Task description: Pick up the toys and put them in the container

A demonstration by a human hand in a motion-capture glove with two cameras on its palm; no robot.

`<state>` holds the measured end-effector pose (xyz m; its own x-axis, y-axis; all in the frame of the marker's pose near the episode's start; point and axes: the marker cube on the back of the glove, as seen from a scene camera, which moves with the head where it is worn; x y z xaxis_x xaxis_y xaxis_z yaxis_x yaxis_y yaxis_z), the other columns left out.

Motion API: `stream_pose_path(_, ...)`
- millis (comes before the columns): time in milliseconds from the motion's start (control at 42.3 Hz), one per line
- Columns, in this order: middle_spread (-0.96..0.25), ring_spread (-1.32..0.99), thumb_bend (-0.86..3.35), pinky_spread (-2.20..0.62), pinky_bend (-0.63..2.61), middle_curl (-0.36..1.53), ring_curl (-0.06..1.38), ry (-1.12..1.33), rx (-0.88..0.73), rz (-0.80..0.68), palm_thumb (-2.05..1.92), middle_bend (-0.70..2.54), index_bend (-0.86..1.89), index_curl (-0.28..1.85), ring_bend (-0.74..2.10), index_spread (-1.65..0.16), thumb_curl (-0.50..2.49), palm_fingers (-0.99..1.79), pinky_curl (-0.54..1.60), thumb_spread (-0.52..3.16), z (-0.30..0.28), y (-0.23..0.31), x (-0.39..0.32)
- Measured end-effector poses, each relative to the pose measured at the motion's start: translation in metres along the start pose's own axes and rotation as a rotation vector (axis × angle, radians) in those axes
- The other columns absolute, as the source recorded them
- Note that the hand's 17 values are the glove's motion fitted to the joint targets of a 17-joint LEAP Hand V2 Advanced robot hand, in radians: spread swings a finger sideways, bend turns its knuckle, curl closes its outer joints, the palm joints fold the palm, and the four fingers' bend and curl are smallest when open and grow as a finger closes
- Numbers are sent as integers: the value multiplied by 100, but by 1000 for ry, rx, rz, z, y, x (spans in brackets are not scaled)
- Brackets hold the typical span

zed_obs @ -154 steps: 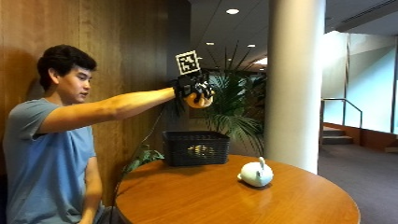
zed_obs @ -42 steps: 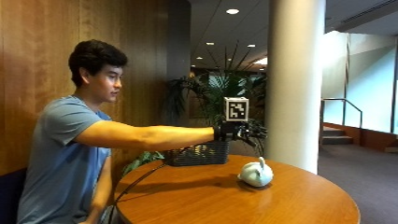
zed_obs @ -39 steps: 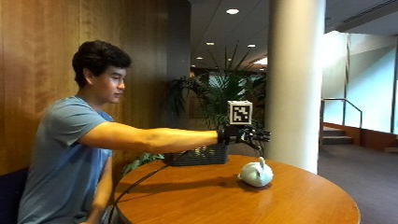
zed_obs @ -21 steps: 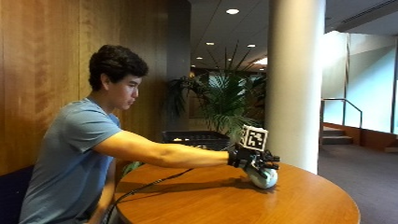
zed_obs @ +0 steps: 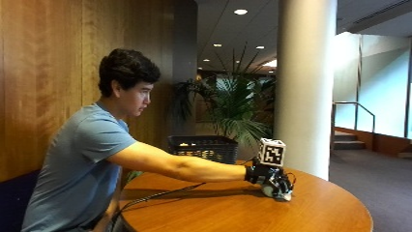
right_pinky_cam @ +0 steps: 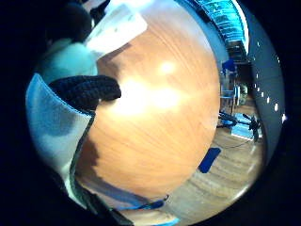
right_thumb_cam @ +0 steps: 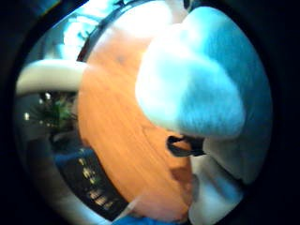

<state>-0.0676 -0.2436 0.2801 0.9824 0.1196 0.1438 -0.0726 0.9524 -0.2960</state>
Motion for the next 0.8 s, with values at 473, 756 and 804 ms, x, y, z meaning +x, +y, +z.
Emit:
stream_pose_path(473, -26, -36, 27, -40, 110, 30, 58, -112, 16, 41, 80, 56, 25, 29, 113, -36, 66, 106, 34, 71, -8, 55, 30)
stream_pose_path(756, -36, -40, 27, -42, 105, 37, 57, -102, -11, 45, 81, 62, 30, 37, 112, -36, 76, 108, 37, 51, -6, 144, 51)
stream_pose_path(804, -37, -40, 27, -43, 105, 38, 57, -75, -11, 47, 81, 62, 30, 38, 112, -36, 78, 107, 38, 49, -10, 155, 53)
